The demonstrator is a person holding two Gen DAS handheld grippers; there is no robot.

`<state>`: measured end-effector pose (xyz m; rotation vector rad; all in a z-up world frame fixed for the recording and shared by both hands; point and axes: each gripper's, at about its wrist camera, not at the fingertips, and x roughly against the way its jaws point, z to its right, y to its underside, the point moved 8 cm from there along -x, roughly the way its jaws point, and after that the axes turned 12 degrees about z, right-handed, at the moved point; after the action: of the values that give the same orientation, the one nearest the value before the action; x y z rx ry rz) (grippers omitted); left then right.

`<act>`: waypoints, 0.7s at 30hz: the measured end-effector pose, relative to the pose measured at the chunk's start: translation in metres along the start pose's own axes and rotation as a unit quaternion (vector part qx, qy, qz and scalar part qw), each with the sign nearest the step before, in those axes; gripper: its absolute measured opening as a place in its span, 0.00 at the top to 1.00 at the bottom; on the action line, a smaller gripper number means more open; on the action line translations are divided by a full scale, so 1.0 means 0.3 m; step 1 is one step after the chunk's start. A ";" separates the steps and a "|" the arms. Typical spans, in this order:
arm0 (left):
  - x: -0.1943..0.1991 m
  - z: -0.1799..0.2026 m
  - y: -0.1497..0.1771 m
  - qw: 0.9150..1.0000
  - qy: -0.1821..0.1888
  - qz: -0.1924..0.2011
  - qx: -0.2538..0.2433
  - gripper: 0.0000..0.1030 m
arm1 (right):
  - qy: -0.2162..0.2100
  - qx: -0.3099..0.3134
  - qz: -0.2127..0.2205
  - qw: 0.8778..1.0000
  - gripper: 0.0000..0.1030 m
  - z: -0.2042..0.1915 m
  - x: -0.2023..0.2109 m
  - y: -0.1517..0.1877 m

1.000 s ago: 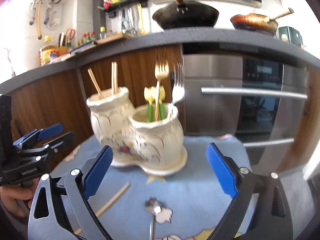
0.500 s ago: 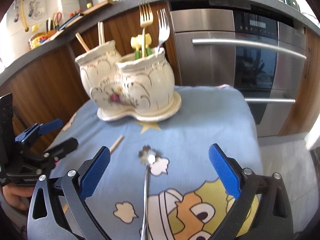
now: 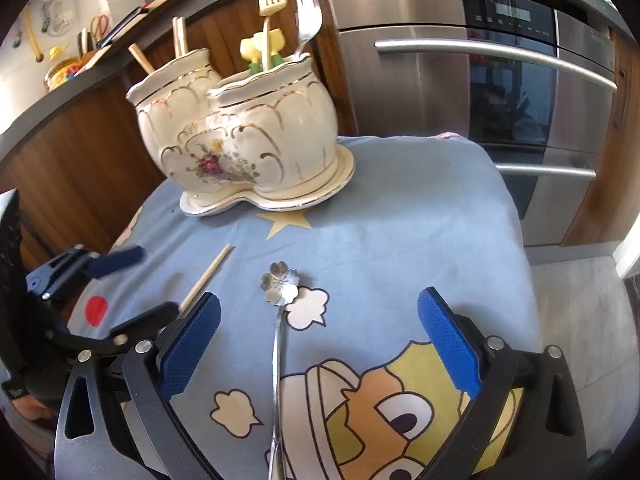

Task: Organize utensils
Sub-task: 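Grasp the last chopstick with the left tool while the right tool grasps the flower spoon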

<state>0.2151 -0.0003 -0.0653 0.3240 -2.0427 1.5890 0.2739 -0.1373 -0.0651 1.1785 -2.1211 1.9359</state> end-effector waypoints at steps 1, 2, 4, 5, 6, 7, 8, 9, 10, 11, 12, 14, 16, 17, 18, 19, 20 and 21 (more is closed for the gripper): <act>-0.004 0.008 0.006 1.000 0.004 -0.006 -0.004 0.55 | 0.000 0.000 0.000 1.000 0.05 0.000 0.000 0.000; -0.007 0.013 0.010 1.000 0.010 -0.009 -0.006 0.58 | -0.001 -0.001 0.000 1.000 0.05 0.001 0.001 0.000; -0.014 0.022 0.016 1.000 0.025 -0.015 -0.003 0.66 | -0.003 0.001 0.001 1.000 0.05 0.002 0.003 0.000; -0.017 0.021 0.021 0.999 0.030 -0.017 -0.001 0.68 | -0.004 0.005 0.003 1.000 0.06 -0.004 0.004 -0.001; -0.020 0.020 0.024 0.999 0.035 -0.020 0.004 0.73 | -0.006 0.009 0.005 1.000 0.06 -0.010 0.008 -0.001; -0.024 0.017 0.029 0.999 0.037 -0.022 0.009 0.78 | -0.009 0.016 0.006 1.000 0.07 -0.023 0.011 0.000; -0.028 0.009 0.029 0.999 0.038 -0.024 0.018 0.80 | -0.013 0.023 0.006 1.000 0.09 -0.032 0.013 0.001; -0.031 -0.003 0.030 0.998 0.039 -0.027 0.031 0.84 | -0.018 0.033 0.006 0.999 0.12 -0.045 0.015 0.004; -0.033 -0.018 0.032 0.997 0.044 -0.028 0.048 0.87 | -0.019 0.043 0.004 0.999 0.22 -0.056 0.013 0.009; -0.035 -0.034 0.034 0.996 0.049 -0.029 0.065 0.88 | -0.015 0.051 -0.001 0.999 0.32 -0.061 0.008 0.015; -0.036 -0.042 0.037 0.995 0.053 -0.029 0.075 0.89 | -0.008 0.059 -0.011 0.998 0.37 -0.065 -0.002 0.024; -0.040 -0.053 0.037 0.994 0.060 -0.029 0.089 0.90 | -0.007 0.066 -0.028 0.997 0.50 -0.071 -0.020 0.038; -0.043 -0.052 0.035 0.994 0.060 -0.030 0.090 0.90 | -0.007 0.068 -0.035 0.997 0.52 -0.072 -0.026 0.044; -0.042 -0.051 0.036 0.994 0.059 -0.030 0.088 0.90 | -0.011 0.070 -0.040 0.997 0.52 -0.077 -0.028 0.049; -0.042 -0.047 0.038 0.994 0.058 -0.030 0.088 0.90 | -0.010 0.073 -0.044 0.996 0.52 -0.077 -0.029 0.056; -0.042 -0.048 0.038 0.994 0.059 -0.030 0.088 0.90 | -0.007 0.080 -0.049 0.996 0.53 -0.081 -0.032 0.064; -0.043 -0.047 0.038 0.994 0.059 -0.030 0.090 0.90 | -0.001 0.093 -0.054 0.994 0.54 -0.091 -0.035 0.071; -0.044 -0.051 0.039 0.993 0.061 -0.029 0.093 0.90 | 0.006 0.104 -0.056 0.993 0.55 -0.100 -0.037 0.075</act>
<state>0.2242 0.0157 -0.0794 0.3430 -1.7824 1.7235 0.2561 -0.1073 -0.0829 1.2848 -1.8392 2.1484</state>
